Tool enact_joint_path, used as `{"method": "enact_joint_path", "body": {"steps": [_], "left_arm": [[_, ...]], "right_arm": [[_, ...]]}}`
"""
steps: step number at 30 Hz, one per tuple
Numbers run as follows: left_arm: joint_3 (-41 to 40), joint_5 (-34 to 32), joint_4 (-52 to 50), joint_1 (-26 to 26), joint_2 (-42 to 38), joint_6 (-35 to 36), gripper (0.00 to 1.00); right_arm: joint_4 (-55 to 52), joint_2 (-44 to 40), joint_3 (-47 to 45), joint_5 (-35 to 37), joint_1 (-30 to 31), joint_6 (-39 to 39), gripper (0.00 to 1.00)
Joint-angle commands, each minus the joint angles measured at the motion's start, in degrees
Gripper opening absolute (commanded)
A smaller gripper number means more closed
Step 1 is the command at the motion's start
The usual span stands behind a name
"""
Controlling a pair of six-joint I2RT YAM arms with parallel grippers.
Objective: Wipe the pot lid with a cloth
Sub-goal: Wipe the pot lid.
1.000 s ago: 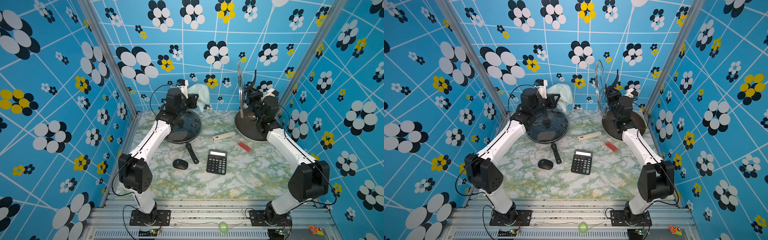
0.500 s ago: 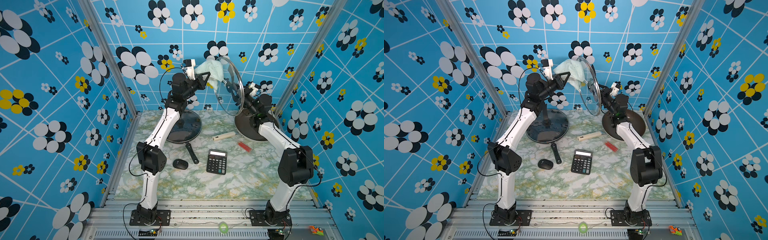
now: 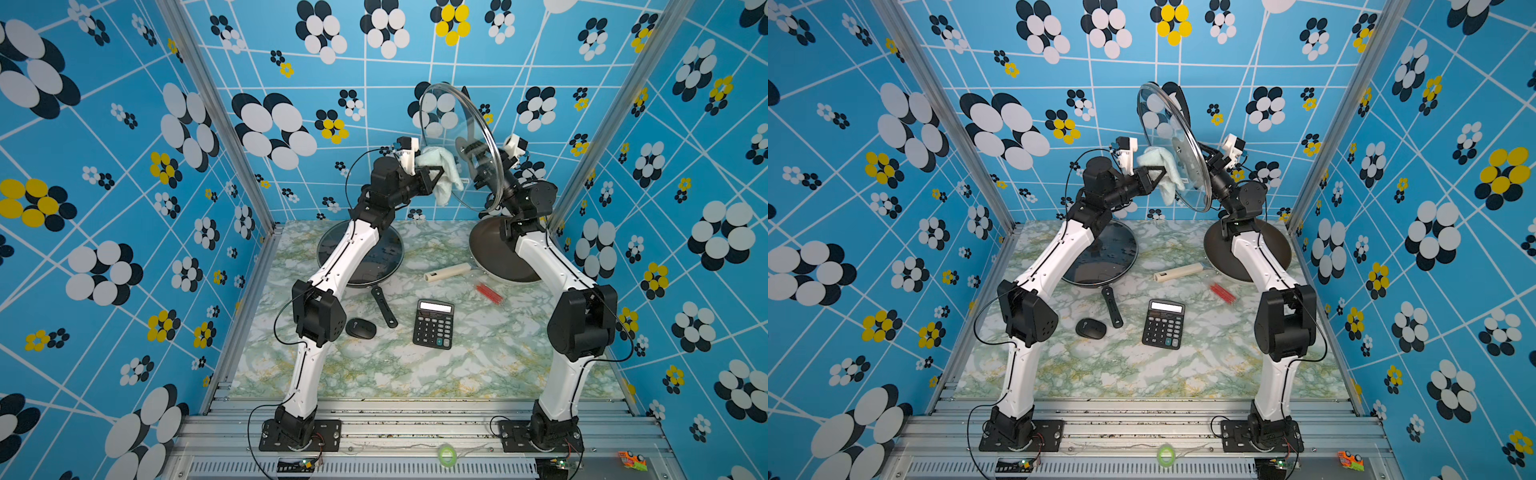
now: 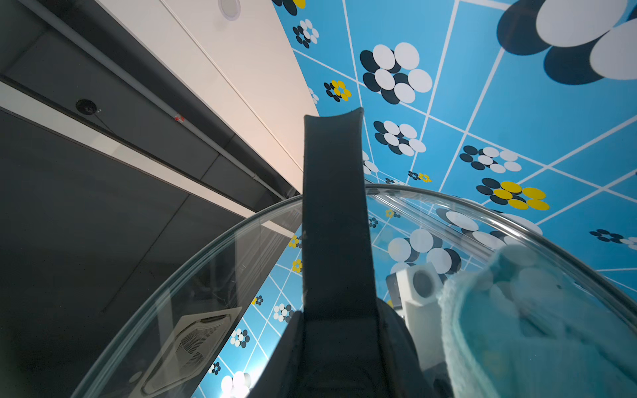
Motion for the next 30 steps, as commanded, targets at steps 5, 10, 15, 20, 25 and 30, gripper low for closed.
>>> {"method": "enact_joint_path", "body": {"steps": [5,10,15,20,25,30], "left_arm": [[-13.0,0.0,-12.5,-2.9,-6.2,1.4,0.00],[-18.7,-6.1,-16.7,-1.4,-10.9,0.7,0.00],[-15.3,-6.3,-12.8,-0.1,-11.7,1.8,0.00],[-0.1,-5.8,-8.7,1.6,-6.7,0.9,0.00],[9.1,-7.0,-1.3,2.3,-0.8,-3.3,0.00],[11.4,-9.6,4.5,2.4,2.7,-7.4,0.00]], "right_arm": [[12.5,-0.2,5.7,0.5,-1.9,2.4,0.00],[13.2,0.0,6.3,-0.4,-3.4,2.4,0.00],[14.5,1.0,6.9,-0.8,-3.4,5.9,0.00],[15.4,1.1,6.9,-1.4,-3.4,7.1,0.00],[16.8,0.6,6.6,-3.0,-3.4,8.6,0.00],[17.8,-0.5,6.0,-4.5,-3.2,9.4,0.00]]}}
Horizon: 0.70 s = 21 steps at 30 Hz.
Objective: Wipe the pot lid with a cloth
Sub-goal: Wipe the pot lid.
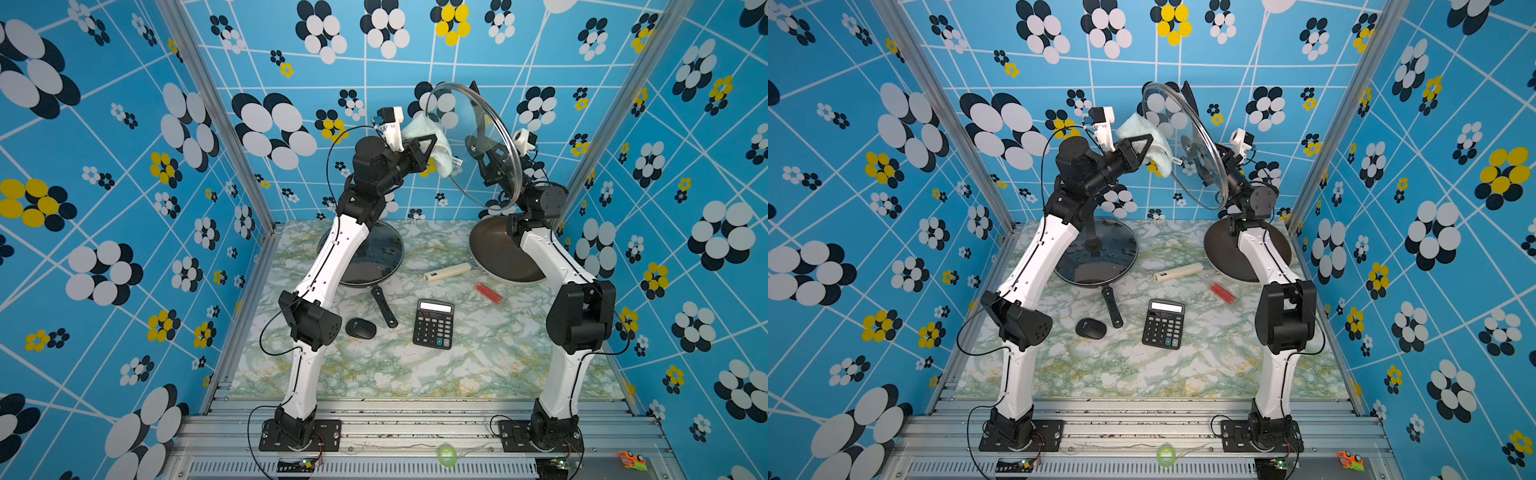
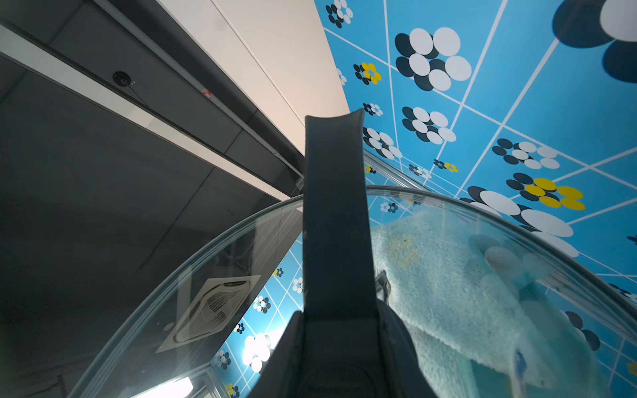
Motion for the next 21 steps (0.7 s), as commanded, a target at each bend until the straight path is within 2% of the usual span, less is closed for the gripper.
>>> {"method": "enact_joint_path", "body": {"steps": [1,7,12,18,21], "left_arm": [[0.6,-2.1,5.2,0.3,5.4,-4.1,0.00],[2.1,-2.8,7.1,-0.3,8.6,-6.6,0.00],[-0.1,-2.9,3.8,-1.2,8.5,-6.5,0.00],[-16.8,-1.9,7.5,-2.5,0.3,-7.3,0.00],[-20.5,0.5,10.9,-3.1,-2.6,-6.4,0.00]], "right_arm": [[8.7,-3.0,3.2,1.3,0.2,2.3,0.00],[10.0,-1.8,7.4,-1.7,2.0,4.8,0.00],[10.6,-1.0,9.3,-3.5,3.3,5.6,0.00],[10.6,-1.1,8.3,-3.2,3.4,5.0,0.00],[10.6,-0.2,9.0,-3.2,3.4,5.4,0.00]]}}
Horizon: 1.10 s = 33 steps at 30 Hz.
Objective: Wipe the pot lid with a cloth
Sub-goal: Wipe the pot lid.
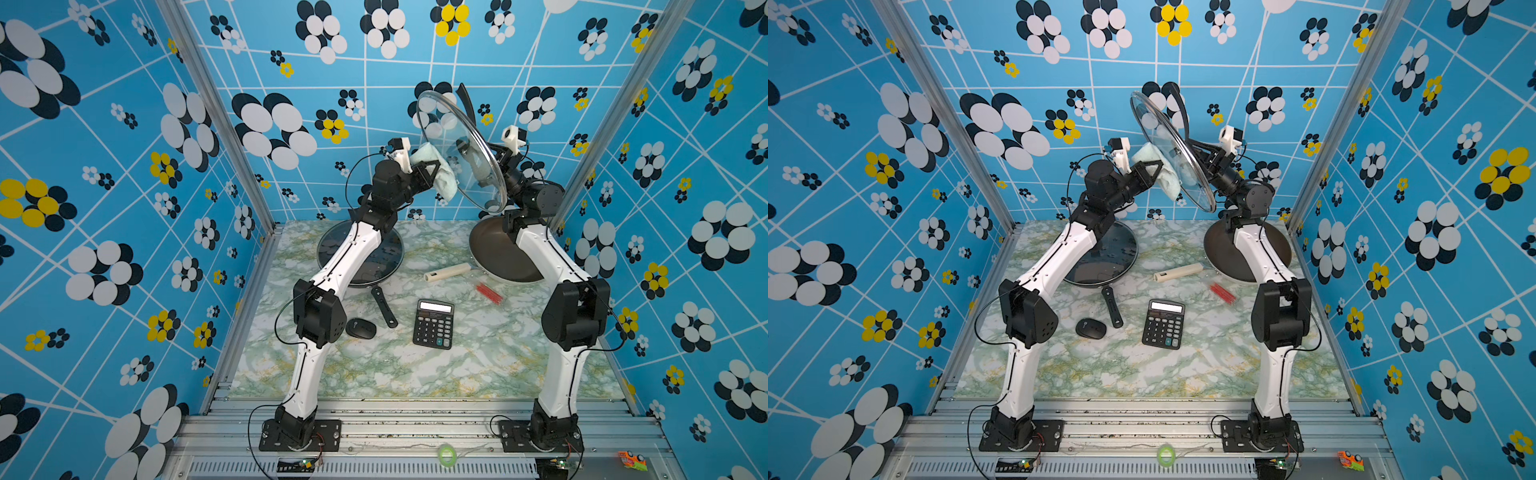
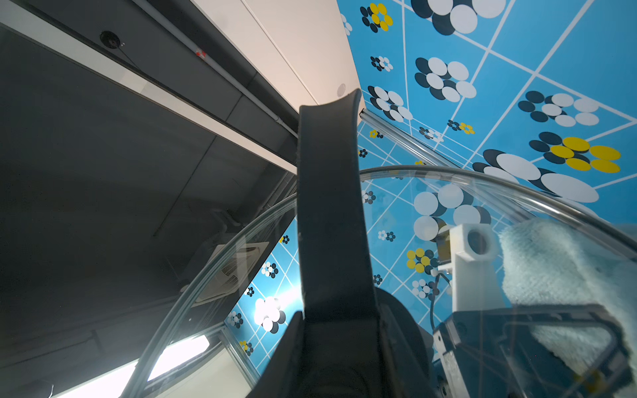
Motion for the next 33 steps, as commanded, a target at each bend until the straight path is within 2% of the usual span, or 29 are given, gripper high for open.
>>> {"method": "enact_joint_path", "body": {"steps": [1,4,8,11,19,33], "left_arm": [[-3.3,3.1,4.0,-1.5,-3.0,0.6,0.00],[-2.8,3.3,6.9,-1.4,-4.1,1.3,0.00],[-0.8,-1.4,4.6,-0.9,-4.7,5.4,0.00],[0.6,-3.3,6.5,0.4,-3.4,4.4,0.00],[2.6,-2.4,14.6,1.2,-2.7,2.5,0.00],[5.1,-7.9,19.4,3.5,-2.5,3.5,0.00]], "right_arm": [[9.5,-2.2,4.7,2.8,1.7,3.2,0.00],[9.5,-1.3,5.6,2.5,1.9,3.7,0.00],[9.5,-1.0,6.5,1.4,2.2,4.1,0.00],[9.5,-1.4,6.6,0.4,2.3,4.4,0.00],[9.5,-1.7,4.4,-0.6,2.3,4.6,0.00],[9.5,-2.2,4.3,-2.2,2.7,5.1,0.00]]}}
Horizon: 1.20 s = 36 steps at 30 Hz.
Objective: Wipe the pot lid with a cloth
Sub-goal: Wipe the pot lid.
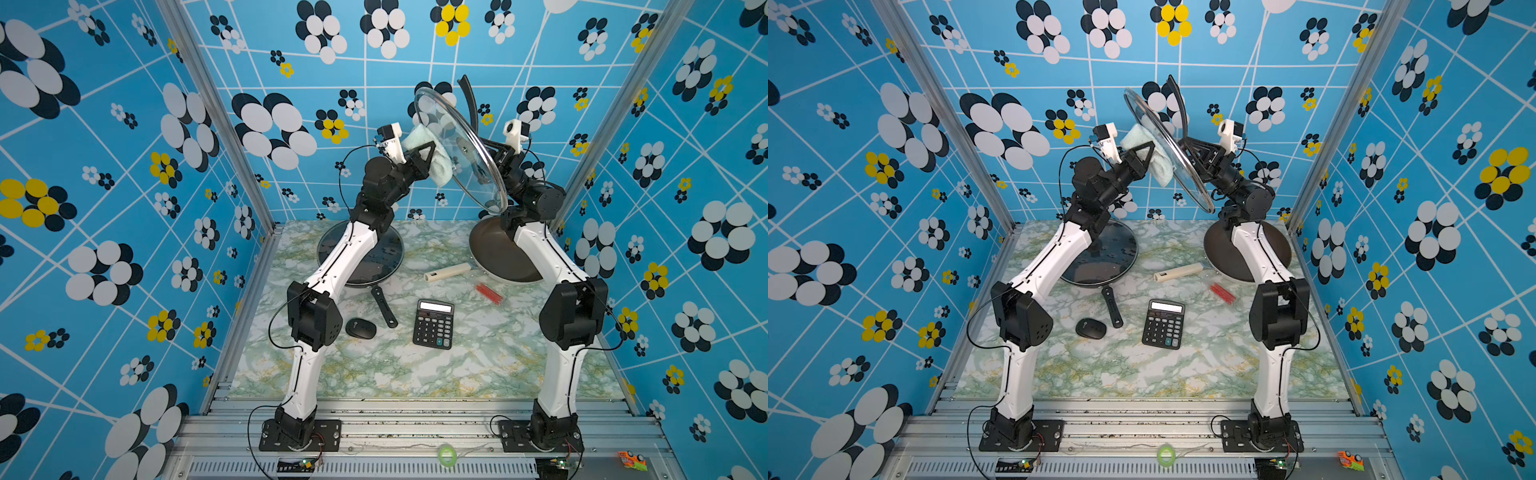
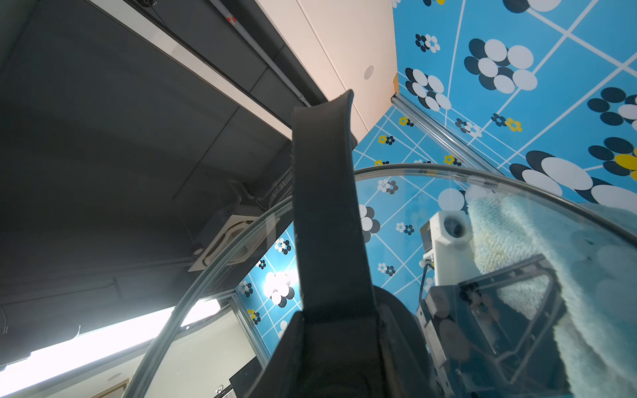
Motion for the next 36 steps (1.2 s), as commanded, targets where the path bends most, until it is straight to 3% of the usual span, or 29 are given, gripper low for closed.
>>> {"method": "enact_joint_path", "body": {"steps": [1,4,9,12,18,22,25,30,33,36], "left_arm": [[2.3,-5.1,8.3,2.1,-1.2,0.8,0.00],[-4.2,-11.2,9.7,3.4,-4.6,2.4,0.00],[-19.7,-30.3,4.6,4.3,-15.6,11.1,0.00],[-28.4,-36.9,3.6,4.8,-21.5,13.6,0.00],[-39.0,-38.1,2.3,5.7,-28.5,13.3,0.00],[-41.4,-33.8,-0.1,5.6,-30.6,12.9,0.00],[-41.6,-27.7,-3.2,5.2,-31.0,12.0,0.00],[-41.7,-17.3,-9.2,1.8,-31.4,14.5,0.00],[-43.2,-15.5,-11.6,-1.9,-33.6,18.3,0.00],[-45.0,-14.7,-12.9,-5.3,-36.2,20.9,0.00]], "right_arm": [[3.7,-3.2,1.0,-1.7,2.1,4.1,0.00],[3.7,-3.9,0.2,-1.9,2.1,3.6,0.00],[3.7,-5.9,-2.2,-1.1,1.5,1.7,0.00],[3.7,-6.3,-2.5,-0.8,0.9,1.3,0.00],[3.7,-5.8,-2.3,0.5,0.4,1.3,0.00],[2.6,-5.8,-3.7,2.8,0.2,-0.3,0.00],[-5.8,-8.6,-9.4,4.9,0.0,-10.4,0.00],[-34.7,-18.1,-19.2,15.4,0.7,-41.3,0.00],[-48.2,-23.0,-23.7,30.0,2.7,-56.3,0.00],[-55.1,-26.0,-26.5,46.5,5.4,-65.2,0.00]]}}
